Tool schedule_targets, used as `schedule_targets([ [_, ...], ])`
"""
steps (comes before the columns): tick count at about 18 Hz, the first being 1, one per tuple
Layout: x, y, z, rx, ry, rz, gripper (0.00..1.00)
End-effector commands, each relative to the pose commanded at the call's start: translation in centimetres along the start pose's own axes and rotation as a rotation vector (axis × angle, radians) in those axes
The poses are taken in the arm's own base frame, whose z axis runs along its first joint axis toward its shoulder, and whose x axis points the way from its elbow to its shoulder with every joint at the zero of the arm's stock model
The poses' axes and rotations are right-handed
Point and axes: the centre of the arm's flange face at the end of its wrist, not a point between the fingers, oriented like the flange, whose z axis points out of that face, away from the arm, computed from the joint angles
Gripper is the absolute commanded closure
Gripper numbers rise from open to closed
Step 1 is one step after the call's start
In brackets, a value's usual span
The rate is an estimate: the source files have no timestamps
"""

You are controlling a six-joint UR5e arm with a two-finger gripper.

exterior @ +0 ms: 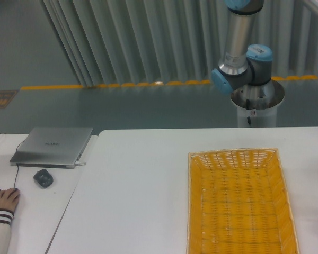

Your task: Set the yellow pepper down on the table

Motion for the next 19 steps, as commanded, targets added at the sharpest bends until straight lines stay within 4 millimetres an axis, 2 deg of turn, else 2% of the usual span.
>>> schedule_targets([
  [2,0.1,1.5,-1.1,-0.004,0.003,0.042,0.0],
  [5,0.3,1.8,-1.9,-0.014,0.036,0.093,0.0],
  [7,0.1,2.2,-2.5,-0.048,0.062,0.239,0.0],
  [9,-0.2,2.6,-3.5,-0.048,0.08,0.295,0.0],
  [19,0.3,2.5,-2.4,-0.039,0.121,0.3,0.0],
])
